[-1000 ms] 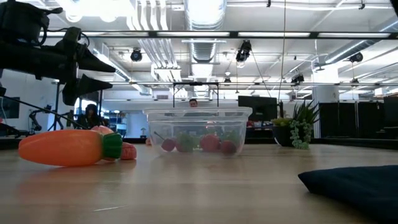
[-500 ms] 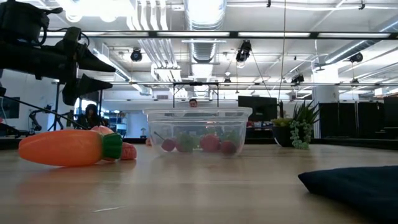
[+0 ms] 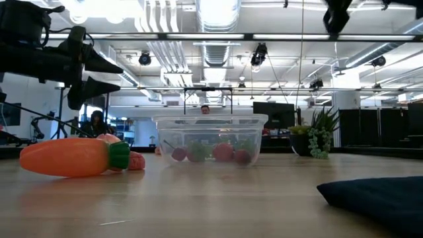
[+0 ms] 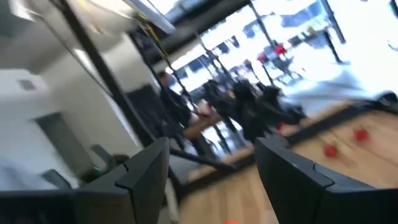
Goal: Pick and placing Produce into tupperware
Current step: Put the blackberry into the transparent bin
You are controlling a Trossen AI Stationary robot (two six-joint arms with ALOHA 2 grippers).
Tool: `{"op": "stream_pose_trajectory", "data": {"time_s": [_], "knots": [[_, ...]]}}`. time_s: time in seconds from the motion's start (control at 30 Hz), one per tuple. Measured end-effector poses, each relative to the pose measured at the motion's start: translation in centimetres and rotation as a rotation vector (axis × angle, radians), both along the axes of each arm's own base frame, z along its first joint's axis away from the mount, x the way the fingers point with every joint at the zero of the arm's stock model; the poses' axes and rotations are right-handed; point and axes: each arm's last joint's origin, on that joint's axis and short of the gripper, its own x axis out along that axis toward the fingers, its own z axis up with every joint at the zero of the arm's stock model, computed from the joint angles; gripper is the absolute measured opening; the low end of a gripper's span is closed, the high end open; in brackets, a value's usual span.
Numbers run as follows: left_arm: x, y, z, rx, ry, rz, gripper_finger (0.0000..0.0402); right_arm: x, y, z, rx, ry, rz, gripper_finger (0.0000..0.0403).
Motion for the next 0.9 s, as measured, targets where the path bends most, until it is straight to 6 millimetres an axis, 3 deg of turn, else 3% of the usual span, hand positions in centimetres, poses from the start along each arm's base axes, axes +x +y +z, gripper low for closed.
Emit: {"op": "stream_pose_trajectory", "data": {"time_s": [0.2,0.3,0.47,0.67,0.9], "knots": [[-0.1,0.1,0.3,0.014,-0.035,0.054,0.0226,0.9,-2.5,-1.3,-0.071,0.087,-0.013,0.0228],[-0.1,0.1,0.4,0.016,-0.041,0.056,0.0226,0.0,-4.6,-1.6,-0.094,0.123,-0.092,0.0228],[-0.1,0.2,0.4,0.016,-0.042,0.056,0.0226,-2.5,-6.6,-1.2,-0.071,0.089,-0.055,0.0228],[-0.1,0.2,0.4,0.015,-0.042,0.057,0.0226,-3.8,-5.4,-3.1,0.024,0.041,-0.031,0.0228],[-0.1,0.2,0.4,0.016,-0.039,0.086,0.0226,-2.8,-2.2,-5.2,0.062,-0.006,-0.061,0.0228]]}}
